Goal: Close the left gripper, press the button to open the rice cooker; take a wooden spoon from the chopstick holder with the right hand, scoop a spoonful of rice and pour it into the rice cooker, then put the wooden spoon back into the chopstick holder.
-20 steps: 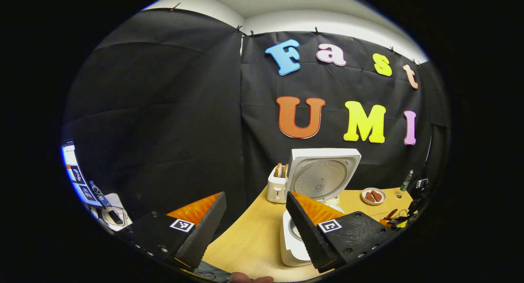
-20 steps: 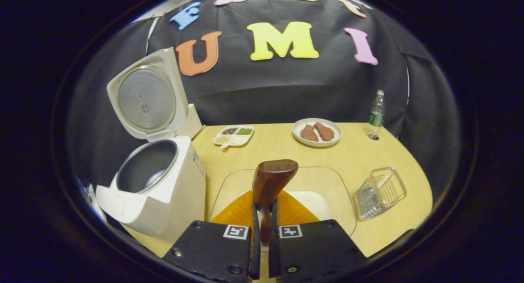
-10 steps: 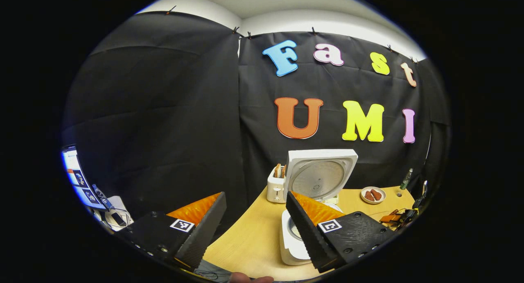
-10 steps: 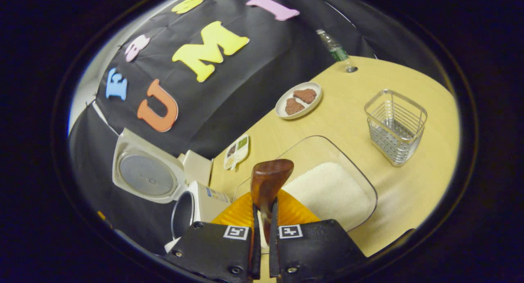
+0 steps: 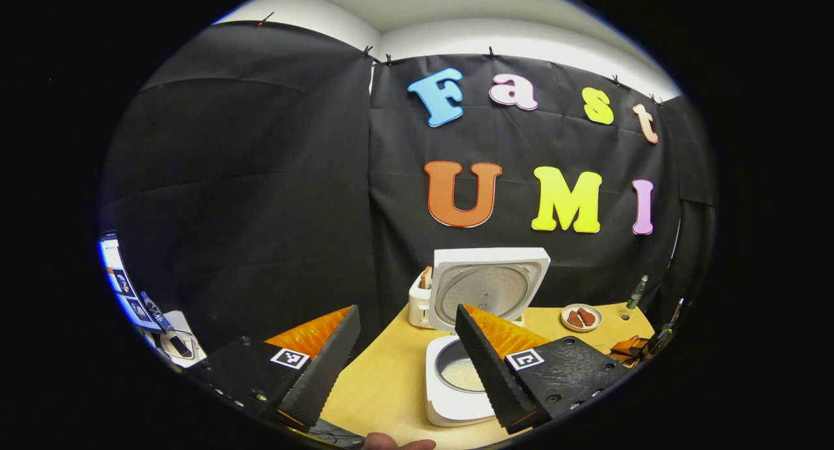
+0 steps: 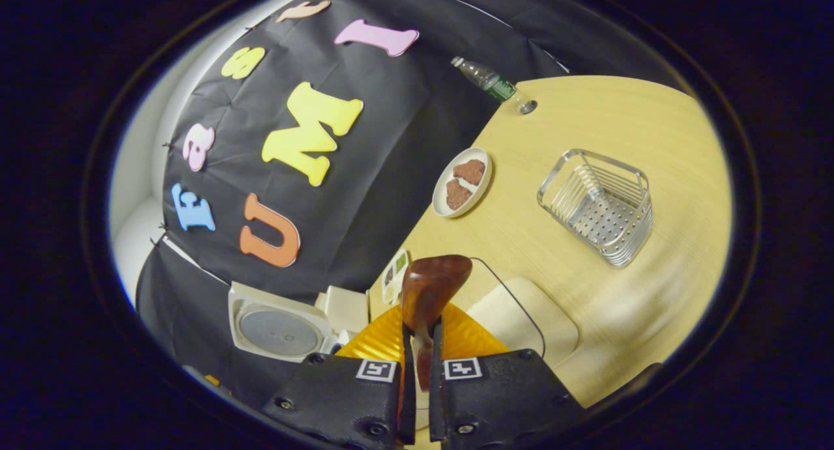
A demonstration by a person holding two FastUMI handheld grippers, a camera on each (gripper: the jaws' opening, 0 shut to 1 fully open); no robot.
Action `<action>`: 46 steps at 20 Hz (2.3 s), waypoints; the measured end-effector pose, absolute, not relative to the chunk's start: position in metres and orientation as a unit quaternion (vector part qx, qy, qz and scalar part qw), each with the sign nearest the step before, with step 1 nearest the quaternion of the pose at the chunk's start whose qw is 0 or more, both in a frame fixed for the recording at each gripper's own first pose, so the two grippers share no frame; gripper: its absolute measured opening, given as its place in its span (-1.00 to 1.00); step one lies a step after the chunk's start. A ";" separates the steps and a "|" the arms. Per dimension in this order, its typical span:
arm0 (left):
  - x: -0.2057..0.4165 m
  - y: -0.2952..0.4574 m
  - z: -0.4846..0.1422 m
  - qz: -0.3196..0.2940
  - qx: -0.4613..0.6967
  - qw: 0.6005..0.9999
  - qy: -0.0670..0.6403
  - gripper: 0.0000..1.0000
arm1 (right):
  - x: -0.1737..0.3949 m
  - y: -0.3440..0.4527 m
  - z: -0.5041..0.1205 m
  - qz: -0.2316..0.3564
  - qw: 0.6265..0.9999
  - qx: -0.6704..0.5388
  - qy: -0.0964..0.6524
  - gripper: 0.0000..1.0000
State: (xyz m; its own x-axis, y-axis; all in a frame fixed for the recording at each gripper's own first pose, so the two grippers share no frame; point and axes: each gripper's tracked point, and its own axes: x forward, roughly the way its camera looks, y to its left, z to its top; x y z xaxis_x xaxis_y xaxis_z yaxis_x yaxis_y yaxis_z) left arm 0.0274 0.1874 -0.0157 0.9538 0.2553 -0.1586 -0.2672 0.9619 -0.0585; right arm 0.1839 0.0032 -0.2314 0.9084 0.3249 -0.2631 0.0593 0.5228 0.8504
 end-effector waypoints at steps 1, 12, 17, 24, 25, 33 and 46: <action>0.028 0.184 -0.015 0.131 -0.040 0.988 0.074 0.89 | 0.186 -0.001 -0.222 0.080 0.849 0.486 0.192 -0.74; 0.000 0.209 -0.018 0.144 -0.017 0.988 0.052 0.89 | 0.208 0.089 -0.105 0.167 0.851 0.475 0.152 -0.74; -0.018 0.233 -0.029 0.149 -0.020 0.987 0.054 0.89 | 0.226 0.179 -0.088 0.215 0.868 0.417 0.164 -0.73; -0.045 0.274 -0.045 0.177 -0.035 0.982 0.060 0.89 | 0.237 0.260 -0.116 0.230 0.922 0.254 0.180 -0.74; -0.046 0.278 -0.047 0.182 -0.037 0.981 0.060 0.89 | 0.235 0.267 -0.116 0.233 0.928 0.231 0.176 -0.74; -0.063 0.292 -0.057 0.197 -0.040 0.978 0.061 0.89 | 0.223 0.297 -0.105 0.243 0.960 0.041 0.135 -0.74; -0.055 0.276 -0.064 0.183 -0.051 0.980 0.062 0.89 | 0.186 0.346 -0.082 0.300 0.937 -0.177 0.037 -0.74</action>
